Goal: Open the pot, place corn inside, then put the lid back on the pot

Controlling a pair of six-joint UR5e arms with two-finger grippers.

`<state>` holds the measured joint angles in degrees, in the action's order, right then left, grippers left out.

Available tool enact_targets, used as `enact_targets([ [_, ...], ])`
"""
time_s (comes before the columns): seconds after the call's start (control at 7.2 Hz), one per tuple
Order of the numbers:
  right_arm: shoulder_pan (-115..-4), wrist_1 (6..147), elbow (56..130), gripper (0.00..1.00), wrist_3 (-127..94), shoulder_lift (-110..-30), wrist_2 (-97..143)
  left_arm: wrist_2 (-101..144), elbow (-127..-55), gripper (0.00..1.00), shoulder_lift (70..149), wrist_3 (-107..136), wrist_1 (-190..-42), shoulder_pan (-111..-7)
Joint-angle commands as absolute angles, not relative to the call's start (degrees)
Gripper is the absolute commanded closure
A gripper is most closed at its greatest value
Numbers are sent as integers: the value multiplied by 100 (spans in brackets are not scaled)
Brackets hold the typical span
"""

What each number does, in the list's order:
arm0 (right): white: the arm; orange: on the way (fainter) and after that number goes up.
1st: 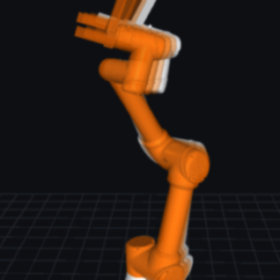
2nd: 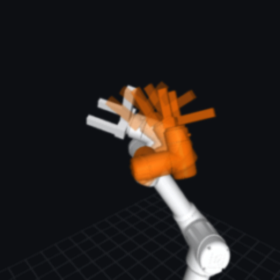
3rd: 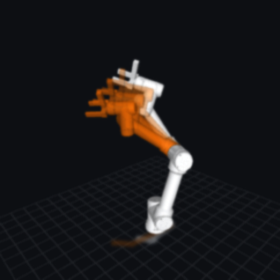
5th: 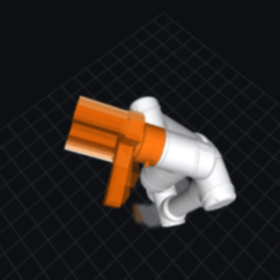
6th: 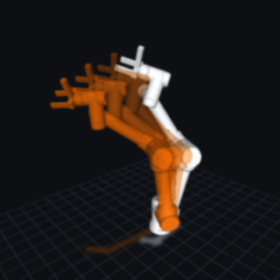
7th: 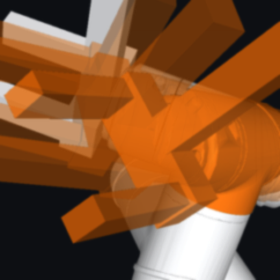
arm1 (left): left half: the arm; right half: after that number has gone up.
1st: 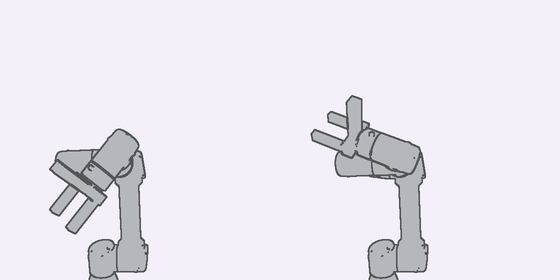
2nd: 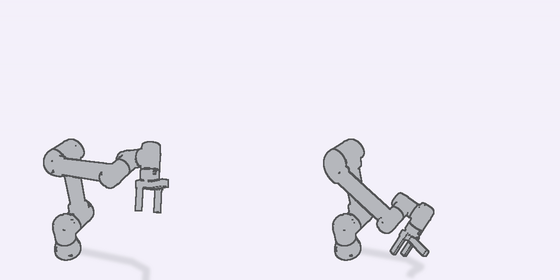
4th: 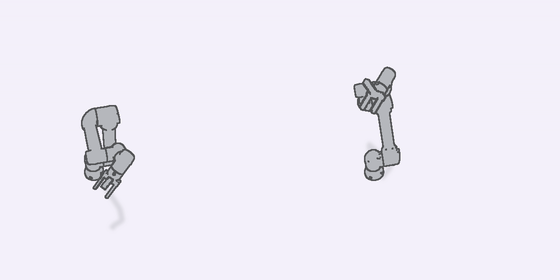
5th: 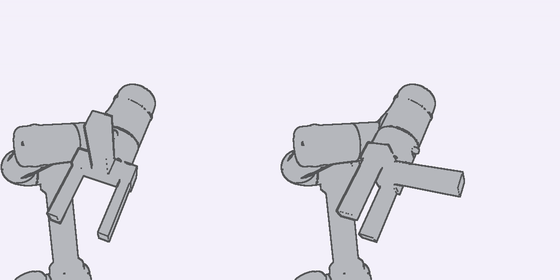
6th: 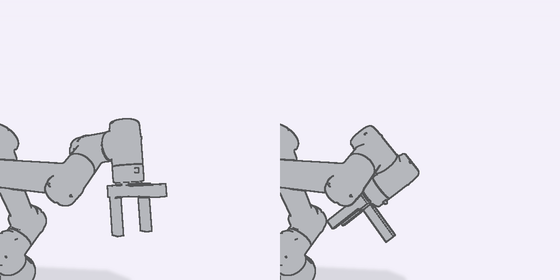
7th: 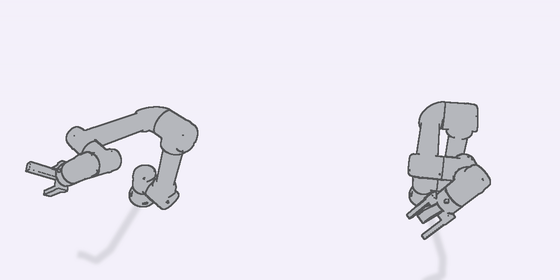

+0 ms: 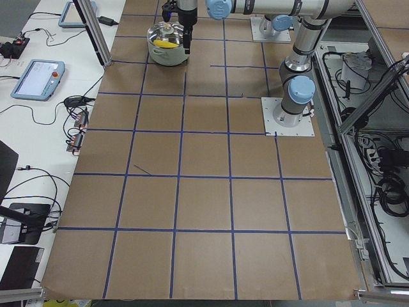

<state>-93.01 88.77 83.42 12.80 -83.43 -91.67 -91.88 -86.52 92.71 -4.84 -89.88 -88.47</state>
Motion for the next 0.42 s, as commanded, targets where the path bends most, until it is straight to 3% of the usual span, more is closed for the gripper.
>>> enact_targets([
  [0.0,-9325,8947,8367,0,1248,-8341,-9141,-9176,-8604,0,9281,-1033,-8991,-8746],
  [0.28,-9325,9026,8367,0,1239,-8315,-9132,-9150,-8553,0,9316,-888,-8974,-8754],
])
